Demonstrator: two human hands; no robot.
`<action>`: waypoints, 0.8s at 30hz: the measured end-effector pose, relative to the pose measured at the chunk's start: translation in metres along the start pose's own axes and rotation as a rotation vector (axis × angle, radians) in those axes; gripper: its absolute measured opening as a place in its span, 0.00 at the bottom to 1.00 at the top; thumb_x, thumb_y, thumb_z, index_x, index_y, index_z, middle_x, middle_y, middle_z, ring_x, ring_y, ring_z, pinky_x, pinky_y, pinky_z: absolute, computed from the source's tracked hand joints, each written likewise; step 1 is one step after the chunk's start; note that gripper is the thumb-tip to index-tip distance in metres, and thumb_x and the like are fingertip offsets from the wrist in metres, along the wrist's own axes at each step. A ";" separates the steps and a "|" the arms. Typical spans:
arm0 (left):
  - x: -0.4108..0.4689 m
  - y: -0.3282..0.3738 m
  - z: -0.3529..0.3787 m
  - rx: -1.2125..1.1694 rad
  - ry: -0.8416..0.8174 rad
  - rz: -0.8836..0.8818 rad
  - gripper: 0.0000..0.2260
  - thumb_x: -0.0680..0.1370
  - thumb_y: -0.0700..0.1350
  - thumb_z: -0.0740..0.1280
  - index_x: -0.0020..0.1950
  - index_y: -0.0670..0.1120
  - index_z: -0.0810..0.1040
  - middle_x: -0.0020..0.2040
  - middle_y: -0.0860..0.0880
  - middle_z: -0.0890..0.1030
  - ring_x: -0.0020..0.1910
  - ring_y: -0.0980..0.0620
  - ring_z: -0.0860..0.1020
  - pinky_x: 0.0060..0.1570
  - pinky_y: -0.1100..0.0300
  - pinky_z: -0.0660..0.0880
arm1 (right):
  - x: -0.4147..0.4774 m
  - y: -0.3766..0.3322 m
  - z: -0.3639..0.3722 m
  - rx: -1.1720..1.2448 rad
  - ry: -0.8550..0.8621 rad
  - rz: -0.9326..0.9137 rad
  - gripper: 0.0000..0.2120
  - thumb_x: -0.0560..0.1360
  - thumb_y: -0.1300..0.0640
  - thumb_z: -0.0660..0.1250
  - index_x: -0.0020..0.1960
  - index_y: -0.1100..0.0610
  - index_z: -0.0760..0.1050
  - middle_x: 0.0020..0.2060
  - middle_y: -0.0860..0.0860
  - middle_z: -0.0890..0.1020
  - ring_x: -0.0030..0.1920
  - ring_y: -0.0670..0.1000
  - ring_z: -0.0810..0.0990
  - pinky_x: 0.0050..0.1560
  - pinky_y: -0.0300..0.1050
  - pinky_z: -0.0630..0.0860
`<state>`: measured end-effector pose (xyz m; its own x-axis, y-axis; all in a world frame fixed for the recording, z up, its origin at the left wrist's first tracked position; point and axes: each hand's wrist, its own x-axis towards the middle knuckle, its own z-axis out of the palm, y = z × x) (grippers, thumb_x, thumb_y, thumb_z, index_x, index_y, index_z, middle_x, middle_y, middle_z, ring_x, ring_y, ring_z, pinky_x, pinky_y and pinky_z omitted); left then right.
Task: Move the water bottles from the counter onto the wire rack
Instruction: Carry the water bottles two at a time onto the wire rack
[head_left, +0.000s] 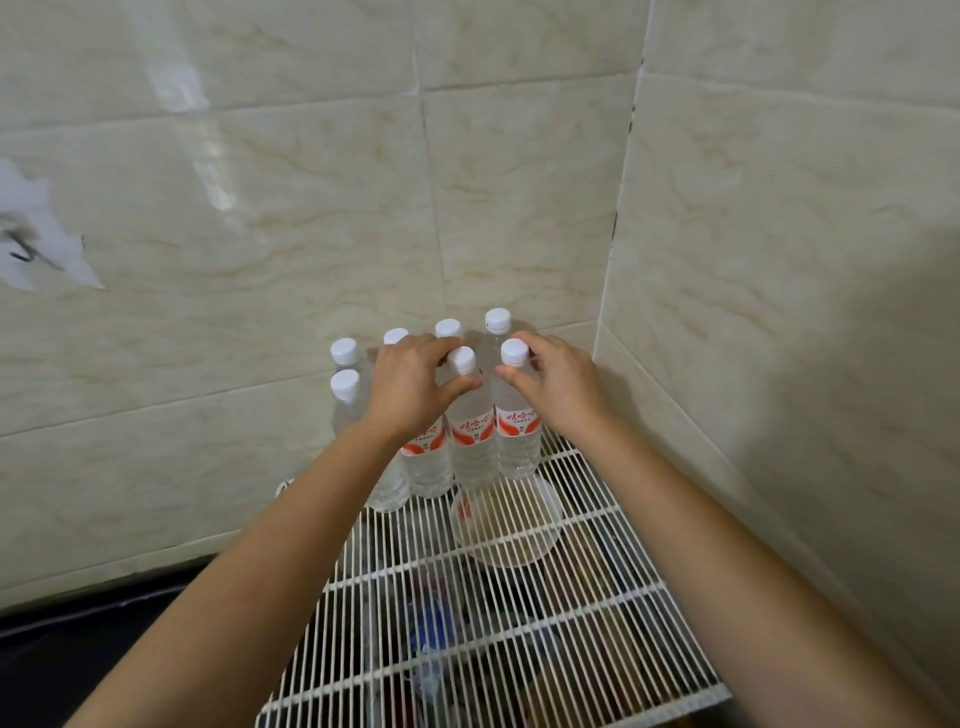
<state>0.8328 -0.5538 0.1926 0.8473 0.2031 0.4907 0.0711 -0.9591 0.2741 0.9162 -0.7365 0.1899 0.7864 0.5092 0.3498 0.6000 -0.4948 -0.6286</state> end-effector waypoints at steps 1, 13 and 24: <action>0.000 0.000 -0.001 0.008 -0.002 0.005 0.22 0.73 0.60 0.73 0.62 0.48 0.82 0.48 0.48 0.85 0.47 0.46 0.81 0.47 0.49 0.76 | 0.000 -0.002 -0.001 -0.009 -0.005 -0.003 0.21 0.78 0.48 0.70 0.69 0.53 0.76 0.61 0.52 0.81 0.60 0.54 0.80 0.54 0.43 0.72; -0.093 0.019 -0.074 0.258 0.289 -0.126 0.27 0.82 0.59 0.56 0.76 0.45 0.68 0.75 0.42 0.71 0.75 0.40 0.67 0.69 0.41 0.65 | -0.052 -0.028 0.008 -0.072 0.355 -0.254 0.29 0.82 0.44 0.59 0.78 0.57 0.62 0.78 0.59 0.65 0.77 0.61 0.63 0.75 0.63 0.62; -0.303 -0.036 -0.157 0.678 0.199 -0.606 0.28 0.82 0.59 0.57 0.75 0.43 0.69 0.75 0.37 0.69 0.74 0.35 0.67 0.68 0.36 0.64 | -0.126 -0.141 0.133 0.154 -0.023 -0.569 0.28 0.82 0.45 0.58 0.79 0.55 0.61 0.81 0.56 0.56 0.81 0.57 0.53 0.79 0.63 0.52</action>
<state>0.4910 -0.5500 0.1643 0.4632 0.6769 0.5720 0.8176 -0.5755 0.0189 0.7129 -0.6368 0.1423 0.3429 0.6809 0.6471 0.8969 -0.0326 -0.4410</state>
